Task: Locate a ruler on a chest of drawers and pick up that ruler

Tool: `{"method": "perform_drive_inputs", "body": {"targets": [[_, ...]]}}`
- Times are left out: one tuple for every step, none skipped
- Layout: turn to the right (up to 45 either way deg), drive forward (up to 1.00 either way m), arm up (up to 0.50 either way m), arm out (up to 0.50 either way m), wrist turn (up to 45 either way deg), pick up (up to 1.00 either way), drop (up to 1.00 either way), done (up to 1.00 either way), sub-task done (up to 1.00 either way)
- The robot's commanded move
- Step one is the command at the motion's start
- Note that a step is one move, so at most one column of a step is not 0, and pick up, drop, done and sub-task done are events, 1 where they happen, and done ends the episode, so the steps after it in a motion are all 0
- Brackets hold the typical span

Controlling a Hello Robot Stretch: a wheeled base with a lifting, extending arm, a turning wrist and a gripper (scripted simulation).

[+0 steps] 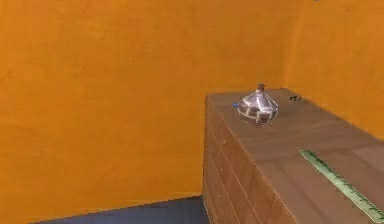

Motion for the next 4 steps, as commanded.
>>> {"method": "perform_drive_inputs", "body": {"targets": [[-42.0, 0.0, 0.0, 0.0, 0.0, 0.0, 0.0, 0.0, 0.0], [0.0, 0.0, 0.5, 0.0, 0.0, 0.0, 0.0, 0.0, 0.0], [0.0, 0.0, 0.38, 0.0, 0.0, 0.0, 0.0, 0.0, 0.0], [0.0, 0.0, 0.0, 0.28, 0.0, 0.0, 0.0, 0.0, 0.0]]}}
